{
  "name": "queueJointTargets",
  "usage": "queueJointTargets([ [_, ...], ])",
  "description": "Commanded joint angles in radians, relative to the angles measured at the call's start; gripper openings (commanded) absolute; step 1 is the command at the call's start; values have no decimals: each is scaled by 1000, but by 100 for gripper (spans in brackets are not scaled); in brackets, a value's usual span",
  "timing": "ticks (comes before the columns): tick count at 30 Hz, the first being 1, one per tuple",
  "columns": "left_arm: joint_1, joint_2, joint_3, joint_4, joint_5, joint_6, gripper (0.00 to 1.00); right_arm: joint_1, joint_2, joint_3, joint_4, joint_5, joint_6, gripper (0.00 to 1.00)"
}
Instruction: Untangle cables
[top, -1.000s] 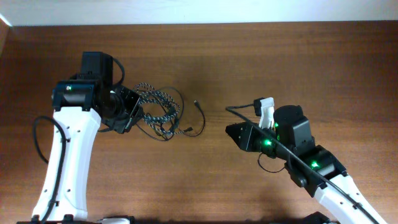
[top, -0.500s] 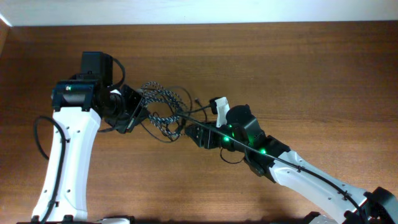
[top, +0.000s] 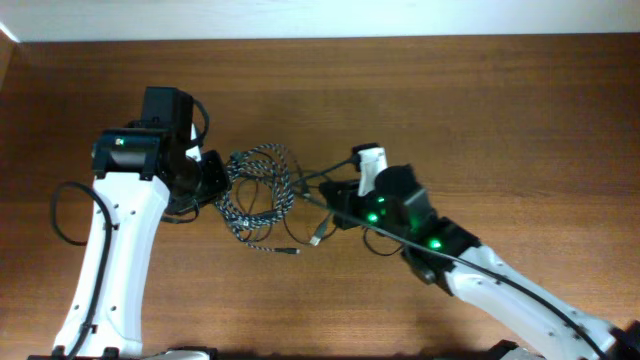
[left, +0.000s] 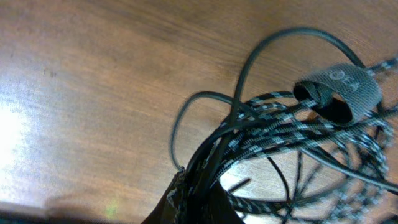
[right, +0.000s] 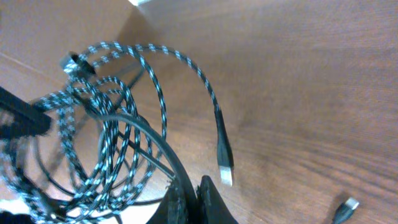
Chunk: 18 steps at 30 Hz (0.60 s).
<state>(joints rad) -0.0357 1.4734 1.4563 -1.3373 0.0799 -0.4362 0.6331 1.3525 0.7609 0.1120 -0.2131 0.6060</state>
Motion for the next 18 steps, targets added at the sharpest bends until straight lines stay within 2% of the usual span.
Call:
queueJointTargets([
  [1,40,-21,8,27,-286,-11,0,-181,-122,-9,-162,110,-8,4],
  [2,40,-21,8,32,-286,-11,0,-214,-158,-9,-203,102,-8,4],
  [3,40,-21,8,38,-282,-11,0,-241,-194,-9,-232,72,-8,9],
  [4,40,-21,8,47,-274,-29,0,-254,-226,-9,-253,38,-8,19],
  [6,40,-21,8,81,-222,-45,0,-255,-235,-9,-307,38,-8,22],
  [7,40,-21,8,87,-201,-45,0,-255,-235,-9,-343,37,-8,29],
  [8,40,-21,8,89,-169,-44,0,-255,-235,-9,-372,37,-8,47],
  [9,40,-21,8,95,-82,-44,0,-254,-235,-9,-398,21,-8,53],
  [10,40,-21,8,109,28,-53,0,-254,-234,-9,-427,-46,-7,55],
  [11,40,-21,8,117,138,-271,0,-254,-233,-10,-443,-199,-3,59],
  [12,40,-20,7,109,145,-453,0,-254,-233,-10,-431,-329,8,62],
  [13,40,-20,7,97,146,-647,7,-254,-233,-10,-423,-387,39,67],
  [14,40,-20,7,86,195,-956,25,-254,-233,-10,-425,-426,92,69],
  [15,40,-20,7,93,314,-1194,21,-249,-233,-12,-426,-446,198,69],
  [16,40,-20,7,121,439,-1347,8,-233,-233,-12,-418,-446,256,69],
  [17,40,-20,7,174,478,-1371,1,-198,-233,-13,-372,-444,271,68],
  [18,39,-20,7,248,482,-1370,0,-132,-226,-19,-277,-402,271,66],
])
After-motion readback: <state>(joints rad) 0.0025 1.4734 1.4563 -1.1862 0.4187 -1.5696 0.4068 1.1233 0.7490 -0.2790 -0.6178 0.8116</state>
